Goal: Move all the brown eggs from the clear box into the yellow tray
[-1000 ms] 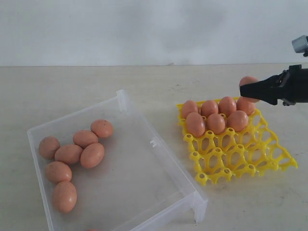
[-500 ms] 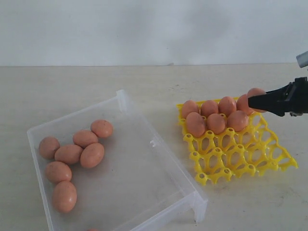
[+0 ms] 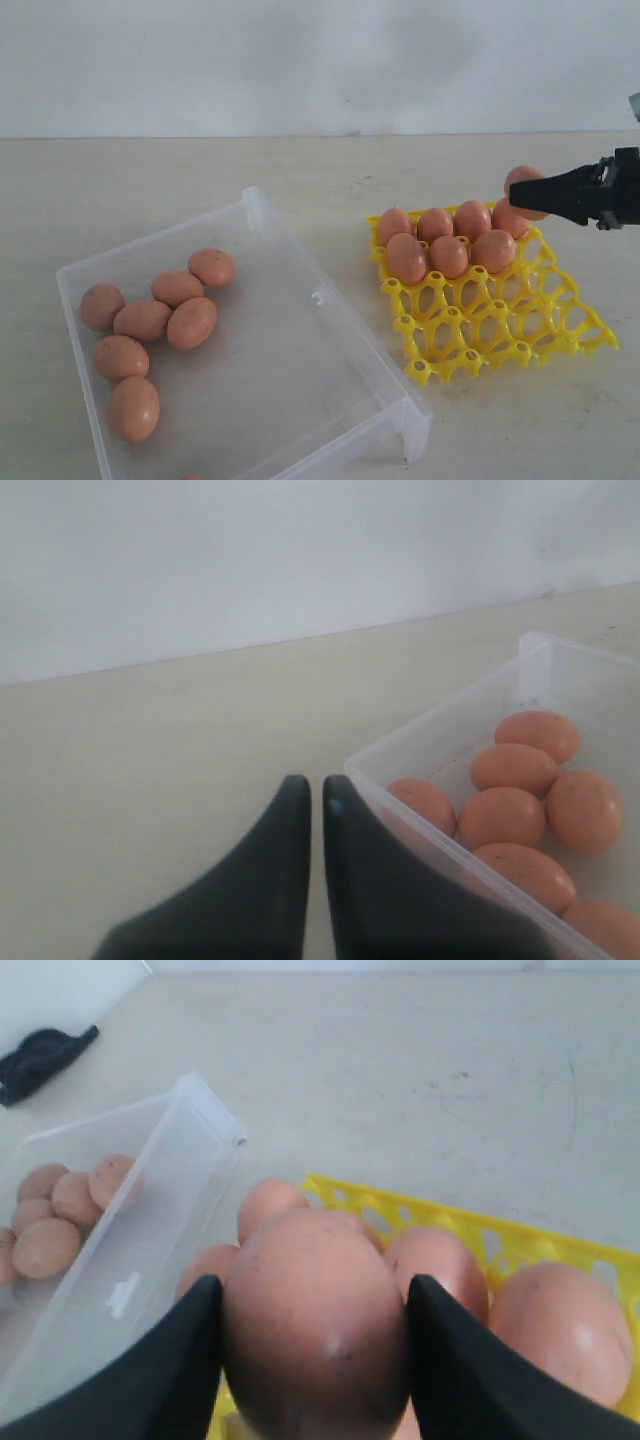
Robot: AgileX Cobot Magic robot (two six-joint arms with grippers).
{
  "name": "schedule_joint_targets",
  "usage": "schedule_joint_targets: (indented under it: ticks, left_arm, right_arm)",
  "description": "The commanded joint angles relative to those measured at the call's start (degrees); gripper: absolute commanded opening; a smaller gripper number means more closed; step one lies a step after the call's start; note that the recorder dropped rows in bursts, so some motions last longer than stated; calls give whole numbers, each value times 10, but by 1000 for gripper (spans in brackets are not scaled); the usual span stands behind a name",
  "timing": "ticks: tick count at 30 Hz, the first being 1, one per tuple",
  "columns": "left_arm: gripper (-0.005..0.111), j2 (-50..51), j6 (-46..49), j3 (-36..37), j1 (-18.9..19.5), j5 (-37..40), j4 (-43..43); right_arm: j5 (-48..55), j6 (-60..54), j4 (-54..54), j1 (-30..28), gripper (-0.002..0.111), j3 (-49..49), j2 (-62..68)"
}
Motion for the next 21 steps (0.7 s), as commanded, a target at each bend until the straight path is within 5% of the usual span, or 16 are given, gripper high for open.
schedule_joint_targets:
  ticks: [1, 21]
  left_arm:
    - [4, -2, 0, 2, -2, -4, -4]
    - [4, -2, 0, 2, -2, -4, -4]
  right_arm:
    - [-17, 29, 27, -2, 0, 1, -44]
    - [73, 62, -59, 0, 0, 1, -138]
